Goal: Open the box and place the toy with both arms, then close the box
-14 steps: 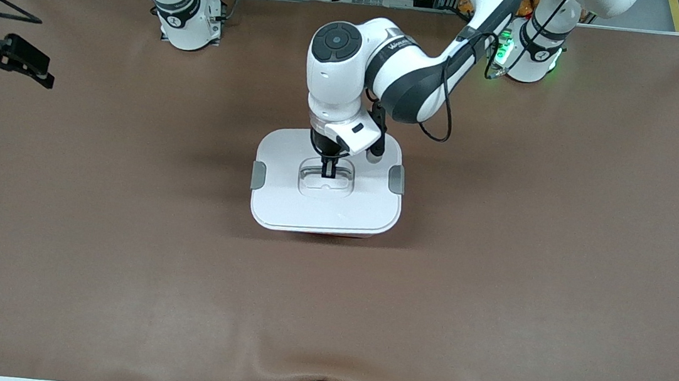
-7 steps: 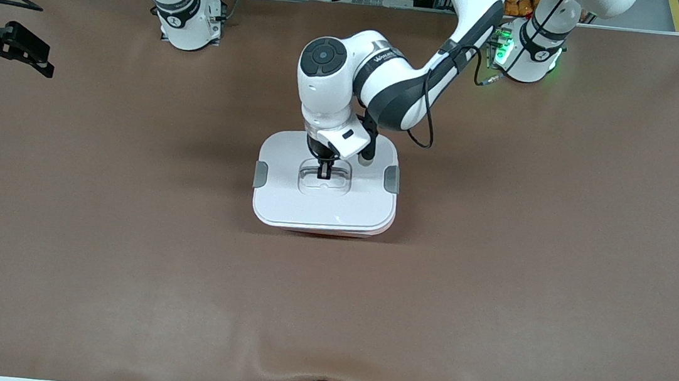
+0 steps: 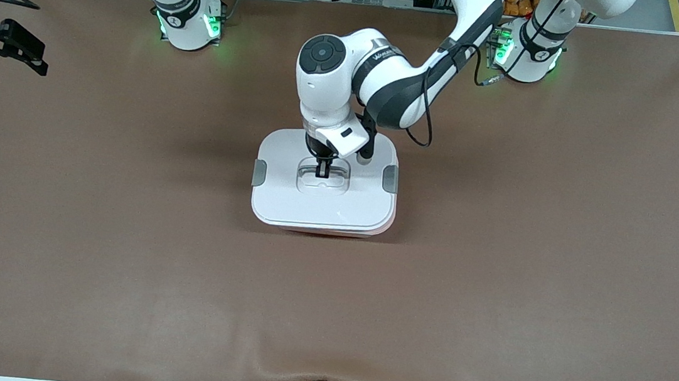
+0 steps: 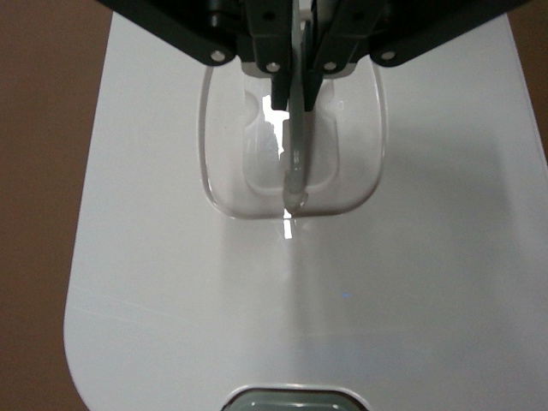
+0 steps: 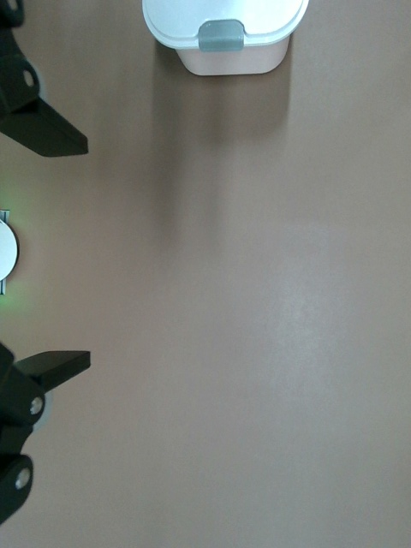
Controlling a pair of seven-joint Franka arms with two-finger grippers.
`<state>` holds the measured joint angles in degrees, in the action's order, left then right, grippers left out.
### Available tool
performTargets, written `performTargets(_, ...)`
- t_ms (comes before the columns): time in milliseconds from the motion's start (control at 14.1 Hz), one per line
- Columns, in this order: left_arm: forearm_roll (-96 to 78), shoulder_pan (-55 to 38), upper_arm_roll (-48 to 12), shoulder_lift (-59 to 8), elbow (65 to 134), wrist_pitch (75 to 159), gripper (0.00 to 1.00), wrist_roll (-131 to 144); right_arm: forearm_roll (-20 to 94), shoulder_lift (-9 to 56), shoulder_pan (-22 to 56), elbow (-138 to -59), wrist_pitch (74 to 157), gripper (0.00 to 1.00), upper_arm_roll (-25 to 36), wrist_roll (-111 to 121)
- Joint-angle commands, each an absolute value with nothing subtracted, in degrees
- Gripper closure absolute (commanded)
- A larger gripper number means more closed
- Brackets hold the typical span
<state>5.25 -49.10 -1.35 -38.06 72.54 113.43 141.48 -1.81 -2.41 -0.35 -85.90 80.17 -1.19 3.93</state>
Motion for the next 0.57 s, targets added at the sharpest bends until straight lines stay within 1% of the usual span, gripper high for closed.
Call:
performTargets(0, 5.3, -49.7, -0.8, -37.4, 71.7, 112.6, 1.0, 139.7, -3.6, -4.2, -0.7, -87.8, 81.2, 0.0, -1.2, 5.2)
performTargets(497, 5.1, -49.6, -0.8, -37.1, 72.9, 112.2, 1.0, 138.7, -2.7, -3.9, -1.0, -87.6, 82.0, 0.0, -1.2, 5.1)
